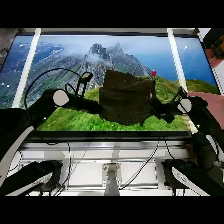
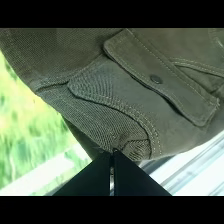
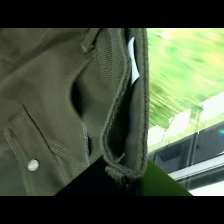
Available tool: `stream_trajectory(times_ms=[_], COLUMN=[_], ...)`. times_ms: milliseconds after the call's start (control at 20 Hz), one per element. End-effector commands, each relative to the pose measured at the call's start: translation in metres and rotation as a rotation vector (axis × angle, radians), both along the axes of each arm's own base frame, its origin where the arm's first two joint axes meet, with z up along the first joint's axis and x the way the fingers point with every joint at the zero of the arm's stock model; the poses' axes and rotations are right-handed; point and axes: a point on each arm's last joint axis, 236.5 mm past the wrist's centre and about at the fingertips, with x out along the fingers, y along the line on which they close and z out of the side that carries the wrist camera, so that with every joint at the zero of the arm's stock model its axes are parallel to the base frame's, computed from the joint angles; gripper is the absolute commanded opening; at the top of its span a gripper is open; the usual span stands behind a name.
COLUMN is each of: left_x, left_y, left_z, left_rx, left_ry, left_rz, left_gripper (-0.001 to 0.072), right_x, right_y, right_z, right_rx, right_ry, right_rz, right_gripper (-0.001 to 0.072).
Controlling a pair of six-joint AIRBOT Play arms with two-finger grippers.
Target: Fold the clothes and pants, and hang the long-sleeved shirts on hangers.
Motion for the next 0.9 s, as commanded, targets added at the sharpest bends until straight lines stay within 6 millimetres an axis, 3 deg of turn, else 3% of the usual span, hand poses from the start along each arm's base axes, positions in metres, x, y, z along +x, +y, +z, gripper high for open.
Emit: stream_trajectory(times_ms=[0, 100, 150, 200, 250, 600, 650, 700, 750, 800, 850], left_x=[-0.005, -0.005, -0.005, -0.005, -0.004, 0.008, 0.004, -0.003, -0.009, -0.011, -0.010], left_y=[-0.004, -0.004, -0.004, -0.004, -0.003, 0.035, 0.040, 0.046, 0.049, 0.050, 0.047], left_z=[-0.002, -0.009, -0.011, -0.013, -0.014, -0.022, -0.025, -0.027, -0.030, -0.030, -0.028], left_rx=[-0.008, 0.000, 0.003, 0.006, 0.011, 0.071, 0.078, 0.090, 0.101, 0.104, 0.094], left_ry=[-0.009, 0.006, 0.012, 0.016, 0.014, 0.047, 0.081, 0.123, 0.151, 0.159, 0.156], left_rz=[0.003, 0.004, 0.004, 0.005, 0.007, 0.061, 0.075, 0.079, 0.070, 0.068, 0.068], left_gripper=[0.0010, 0.0013, 0.0049, 0.0228, 0.0320, 0.0292, 0.0237, 0.0126, 0.0014, 0.0013, 0.0012], right_x=[0.011, 0.011, 0.011, 0.012, 0.012, 0.034, 0.040, 0.046, 0.052, 0.056, 0.060], right_y=[0.002, 0.000, -0.001, -0.002, -0.004, -0.034, -0.040, -0.046, -0.052, -0.058, -0.065], right_z=[0.005, 0.004, 0.003, 0.003, 0.003, 0.018, 0.026, 0.036, 0.047, 0.056, 0.064], right_rx=[0.018, 0.009, 0.002, -0.003, -0.011, -0.137, -0.171, -0.199, -0.230, -0.249, -0.266], right_ry=[-0.052, -0.052, -0.053, -0.055, -0.058, -0.156, -0.184, -0.213, -0.240, -0.260, -0.277], right_rz=[-0.025, -0.022, -0.020, -0.019, -0.017, 0.025, 0.077, 0.123, 0.167, 0.188, 0.196], right_gripper=[0.0035, 0.0038, 0.0110, 0.0282, 0.0414, 0.0423, 0.0422, 0.0418, 0.0333, 0.0229, 0.0033])
